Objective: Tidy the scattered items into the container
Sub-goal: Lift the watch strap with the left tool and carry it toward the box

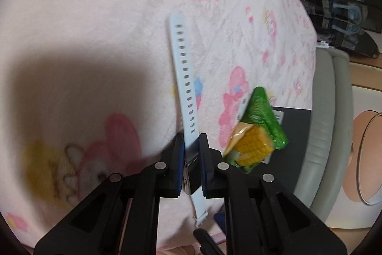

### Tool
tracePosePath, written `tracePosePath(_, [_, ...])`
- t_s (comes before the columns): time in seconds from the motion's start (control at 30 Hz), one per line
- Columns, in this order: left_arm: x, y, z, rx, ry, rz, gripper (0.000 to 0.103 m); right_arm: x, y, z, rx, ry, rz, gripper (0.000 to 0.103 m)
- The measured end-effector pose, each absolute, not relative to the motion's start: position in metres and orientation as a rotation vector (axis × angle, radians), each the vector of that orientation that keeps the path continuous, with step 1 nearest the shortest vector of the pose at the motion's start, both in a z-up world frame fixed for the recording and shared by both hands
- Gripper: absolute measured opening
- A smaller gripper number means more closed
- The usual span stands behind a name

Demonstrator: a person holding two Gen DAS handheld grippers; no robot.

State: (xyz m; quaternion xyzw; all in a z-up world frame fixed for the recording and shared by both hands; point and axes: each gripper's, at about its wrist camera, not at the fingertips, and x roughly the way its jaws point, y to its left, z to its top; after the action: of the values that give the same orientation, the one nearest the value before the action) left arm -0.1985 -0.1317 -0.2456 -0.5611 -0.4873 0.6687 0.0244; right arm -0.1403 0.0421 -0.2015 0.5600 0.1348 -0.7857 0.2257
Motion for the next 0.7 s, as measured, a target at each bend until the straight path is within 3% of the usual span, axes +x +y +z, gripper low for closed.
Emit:
tracePosePath(0.5, [-0.144,-0.155,-0.231,-1.741,-1.671,2.202,0.005,-0.162,0.047,-0.19,1.479,0.427,-2.334,0.031])
tracePosePath(0.7, [-0.141,-0.16,-0.228,-1.667,-1.711,2.208,0.005,-0.166,0.05,-0.195,1.575,0.176,-2.18,0.031])
